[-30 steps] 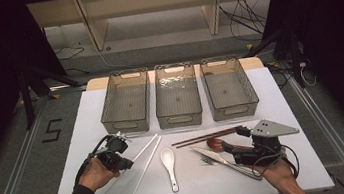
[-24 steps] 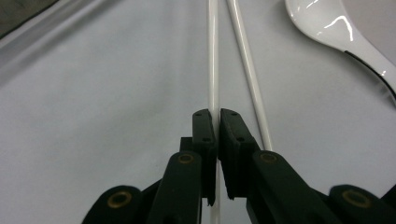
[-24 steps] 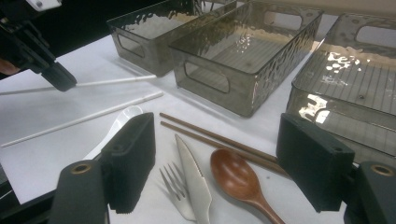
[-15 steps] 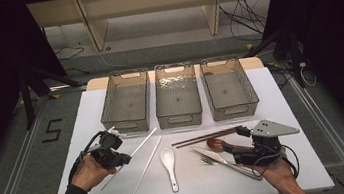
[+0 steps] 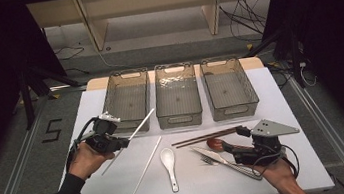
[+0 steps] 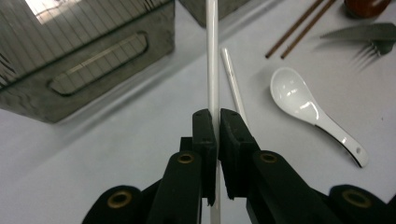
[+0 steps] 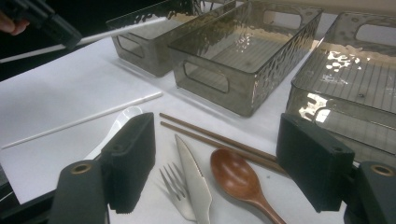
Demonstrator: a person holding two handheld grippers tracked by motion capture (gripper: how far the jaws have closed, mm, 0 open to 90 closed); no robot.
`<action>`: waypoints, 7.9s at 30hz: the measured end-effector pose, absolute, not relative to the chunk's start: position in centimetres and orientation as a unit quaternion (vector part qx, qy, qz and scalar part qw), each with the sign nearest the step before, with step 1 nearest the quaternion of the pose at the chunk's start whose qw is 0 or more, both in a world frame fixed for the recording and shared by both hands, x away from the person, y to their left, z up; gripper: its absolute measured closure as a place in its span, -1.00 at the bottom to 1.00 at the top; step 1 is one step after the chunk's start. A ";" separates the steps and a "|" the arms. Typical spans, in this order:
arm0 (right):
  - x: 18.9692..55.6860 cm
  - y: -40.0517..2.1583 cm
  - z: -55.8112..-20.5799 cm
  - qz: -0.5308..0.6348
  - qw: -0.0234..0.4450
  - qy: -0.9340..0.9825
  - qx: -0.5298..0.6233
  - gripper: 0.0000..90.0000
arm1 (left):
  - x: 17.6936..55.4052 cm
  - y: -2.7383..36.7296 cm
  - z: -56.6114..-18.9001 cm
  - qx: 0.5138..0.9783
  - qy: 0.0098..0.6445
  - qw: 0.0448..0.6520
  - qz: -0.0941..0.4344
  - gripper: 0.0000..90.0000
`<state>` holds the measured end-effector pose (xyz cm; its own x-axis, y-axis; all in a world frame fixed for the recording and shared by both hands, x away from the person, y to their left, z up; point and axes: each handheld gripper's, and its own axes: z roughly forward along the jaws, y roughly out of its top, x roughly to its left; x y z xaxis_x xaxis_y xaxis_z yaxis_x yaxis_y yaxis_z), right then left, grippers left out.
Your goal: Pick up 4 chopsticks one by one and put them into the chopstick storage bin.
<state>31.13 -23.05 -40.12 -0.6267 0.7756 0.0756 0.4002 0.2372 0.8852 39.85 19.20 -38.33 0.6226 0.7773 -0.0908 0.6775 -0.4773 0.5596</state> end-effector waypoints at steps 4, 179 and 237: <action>31.1 -23.1 -40.1 0.484 0.195 0.761 0.386 -0.35 | 40.5 19.4 -37.9 0.848 0.431 0.295 0.093 0.88; 31.0 -23.0 -40.2 0.483 0.187 0.766 0.380 -0.35 | 38.9 14.6 -44.9 0.882 0.423 0.206 0.035 -0.27; 31.0 -23.0 -40.2 0.483 0.188 0.767 0.379 -0.35 | 39.7 13.6 -46.4 0.909 0.391 0.141 0.015 0.87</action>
